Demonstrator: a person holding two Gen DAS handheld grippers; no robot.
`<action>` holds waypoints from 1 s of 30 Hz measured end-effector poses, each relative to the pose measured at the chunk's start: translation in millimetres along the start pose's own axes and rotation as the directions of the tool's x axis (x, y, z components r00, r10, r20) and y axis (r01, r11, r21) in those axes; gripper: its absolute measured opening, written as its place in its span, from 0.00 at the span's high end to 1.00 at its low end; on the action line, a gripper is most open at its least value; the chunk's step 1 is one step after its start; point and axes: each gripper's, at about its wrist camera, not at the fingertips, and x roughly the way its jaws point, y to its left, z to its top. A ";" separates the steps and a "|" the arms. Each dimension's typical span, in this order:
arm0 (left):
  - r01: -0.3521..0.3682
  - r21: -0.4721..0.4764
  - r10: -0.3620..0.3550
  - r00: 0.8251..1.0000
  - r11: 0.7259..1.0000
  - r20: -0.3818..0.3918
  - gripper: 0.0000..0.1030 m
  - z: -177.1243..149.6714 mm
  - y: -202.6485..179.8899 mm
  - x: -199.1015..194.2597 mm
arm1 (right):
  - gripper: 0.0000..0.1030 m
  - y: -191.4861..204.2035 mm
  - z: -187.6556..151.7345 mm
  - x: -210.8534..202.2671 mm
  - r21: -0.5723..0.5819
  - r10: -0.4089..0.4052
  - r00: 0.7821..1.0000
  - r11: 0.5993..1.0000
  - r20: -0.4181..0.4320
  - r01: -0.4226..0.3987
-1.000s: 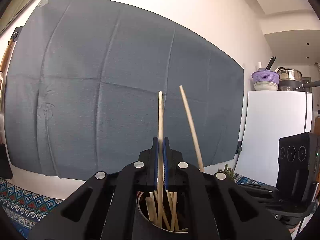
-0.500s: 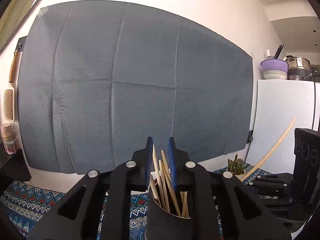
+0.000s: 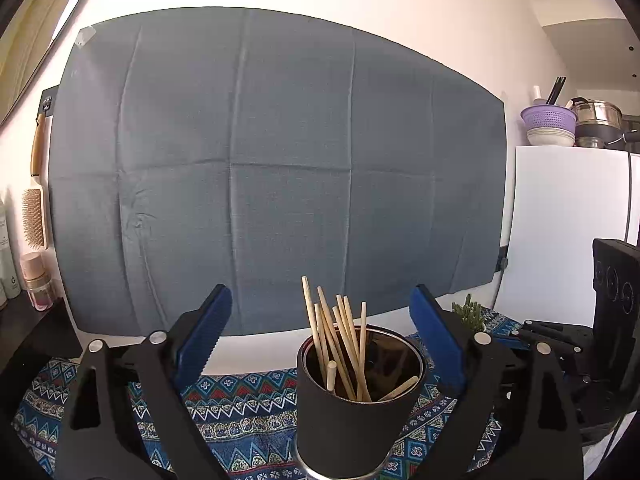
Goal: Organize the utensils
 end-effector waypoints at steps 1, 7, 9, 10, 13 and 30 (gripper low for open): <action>0.002 -0.013 -0.002 1.000 1.000 -0.004 0.08 0.0 0.5 -2.6 | 0.43 1.3 -1.5 -3.8 -0.005 -0.005 1.000 1.000 0.000 0.005; -0.037 -0.055 0.035 0.999 0.998 -0.034 0.05 -1.9 -0.2 -20.9 | 0.18 10.5 -10.4 -25.3 -0.020 -0.043 0.999 0.999 -0.004 0.043; -0.051 -0.058 0.049 0.998 0.997 -0.039 0.06 -3.5 -1.5 -29.9 | 0.16 13.8 -14.2 -33.2 -0.018 -0.050 0.999 0.999 0.000 0.050; -0.053 -0.059 0.051 0.998 0.997 -0.042 0.06 -4.5 -2.1 -34.7 | 0.16 15.3 -16.1 -37.4 -0.018 -0.059 0.998 0.998 -0.001 0.059; -0.070 -0.056 0.067 0.996 0.996 -0.055 0.06 -8.7 -4.3 -48.4 | 0.14 19.3 -23.3 -51.1 -0.013 -0.089 0.996 0.996 -0.001 0.089; -0.161 -0.038 0.152 0.974 0.986 -0.167 0.06 -74.8 -16.4 -122.9 | 0.11 33.4 -82.7 -101.9 0.097 -0.113 0.990 0.988 -0.082 0.121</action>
